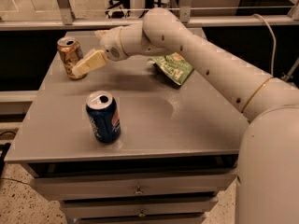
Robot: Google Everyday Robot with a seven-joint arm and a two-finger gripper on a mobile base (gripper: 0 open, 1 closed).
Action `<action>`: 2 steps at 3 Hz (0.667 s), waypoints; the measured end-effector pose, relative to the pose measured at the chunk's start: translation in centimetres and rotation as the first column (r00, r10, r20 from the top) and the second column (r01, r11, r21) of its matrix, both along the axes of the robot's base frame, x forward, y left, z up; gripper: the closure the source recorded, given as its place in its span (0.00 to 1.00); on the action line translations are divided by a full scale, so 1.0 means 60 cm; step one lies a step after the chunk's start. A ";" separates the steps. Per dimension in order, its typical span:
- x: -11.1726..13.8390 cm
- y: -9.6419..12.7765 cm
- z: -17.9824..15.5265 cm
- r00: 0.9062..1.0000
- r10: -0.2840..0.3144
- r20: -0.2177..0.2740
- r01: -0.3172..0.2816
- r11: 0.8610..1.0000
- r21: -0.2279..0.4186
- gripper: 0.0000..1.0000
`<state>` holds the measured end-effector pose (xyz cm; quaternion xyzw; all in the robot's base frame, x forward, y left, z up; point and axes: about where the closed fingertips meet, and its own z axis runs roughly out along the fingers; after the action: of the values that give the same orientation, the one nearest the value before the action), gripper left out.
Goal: Knock orange can over
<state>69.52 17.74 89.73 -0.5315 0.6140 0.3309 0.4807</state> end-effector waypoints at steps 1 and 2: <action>-0.007 0.042 0.003 0.999 0.034 -0.028 -0.031 0.996 0.080 0.03; -0.015 0.070 0.006 0.998 0.060 -0.024 -0.057 0.994 0.096 0.06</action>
Offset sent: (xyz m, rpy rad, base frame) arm -0.0120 0.0561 0.0068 0.1137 0.0209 0.0807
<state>68.63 21.92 90.08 -0.5213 0.5881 0.3807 0.4873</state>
